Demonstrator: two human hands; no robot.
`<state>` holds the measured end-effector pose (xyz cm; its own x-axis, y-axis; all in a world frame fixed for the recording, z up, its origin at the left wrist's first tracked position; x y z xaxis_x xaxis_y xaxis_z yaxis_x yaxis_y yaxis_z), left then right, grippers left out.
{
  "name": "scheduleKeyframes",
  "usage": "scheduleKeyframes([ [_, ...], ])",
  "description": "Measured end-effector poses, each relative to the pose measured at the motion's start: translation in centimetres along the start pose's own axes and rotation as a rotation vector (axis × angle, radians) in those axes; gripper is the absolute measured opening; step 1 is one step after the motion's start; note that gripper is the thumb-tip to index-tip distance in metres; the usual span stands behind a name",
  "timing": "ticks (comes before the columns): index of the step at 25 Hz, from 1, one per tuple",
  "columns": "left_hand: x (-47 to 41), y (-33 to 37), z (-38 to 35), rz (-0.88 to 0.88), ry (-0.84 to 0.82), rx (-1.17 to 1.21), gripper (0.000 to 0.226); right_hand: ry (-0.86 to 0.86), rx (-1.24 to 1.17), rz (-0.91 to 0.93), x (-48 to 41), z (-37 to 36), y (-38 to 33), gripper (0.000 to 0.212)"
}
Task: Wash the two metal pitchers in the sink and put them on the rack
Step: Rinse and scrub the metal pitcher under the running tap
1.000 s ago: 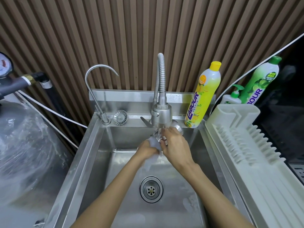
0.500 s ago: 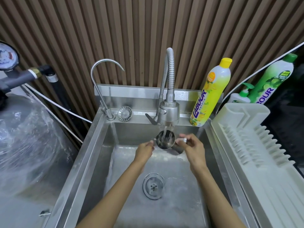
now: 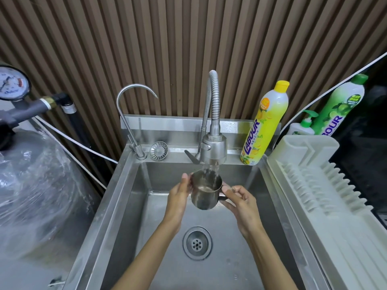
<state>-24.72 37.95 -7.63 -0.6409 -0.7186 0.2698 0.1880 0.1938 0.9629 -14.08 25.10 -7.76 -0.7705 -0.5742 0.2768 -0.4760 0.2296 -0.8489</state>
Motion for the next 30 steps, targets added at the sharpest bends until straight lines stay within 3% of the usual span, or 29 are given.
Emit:
scheduleKeyframes([
  [6,0.4,0.9,0.7,-0.072,0.066,0.02,0.04,-0.12,0.165,0.058,-0.2,-1.0,-2.4,0.023],
  [10,0.6,1.3,0.0,-0.106,0.013,0.017,0.033,-0.109,0.131,0.128,-0.3,-0.9,-3.7,0.024],
  [18,0.5,1.9,-0.3,-0.112,0.022,0.03,0.029,-0.075,0.021,0.079,0.1,-0.3,-2.9,0.023],
  [30,1.0,2.5,0.1,-0.095,0.021,0.008,0.04,-0.066,0.05,0.093,-0.4,-0.9,-3.5,0.024],
])
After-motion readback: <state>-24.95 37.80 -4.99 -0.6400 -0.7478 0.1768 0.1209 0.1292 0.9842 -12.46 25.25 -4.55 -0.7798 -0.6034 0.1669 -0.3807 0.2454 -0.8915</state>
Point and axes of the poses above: each hand's wrist, its own x-axis away from the middle knuckle, its own z-axis out of the back of the hand, y = z × x, the point moved 7 cm from there along -x, towards the middle knuckle, and after that the axes turned 12 degrees about -x, right-handed, at the moved point
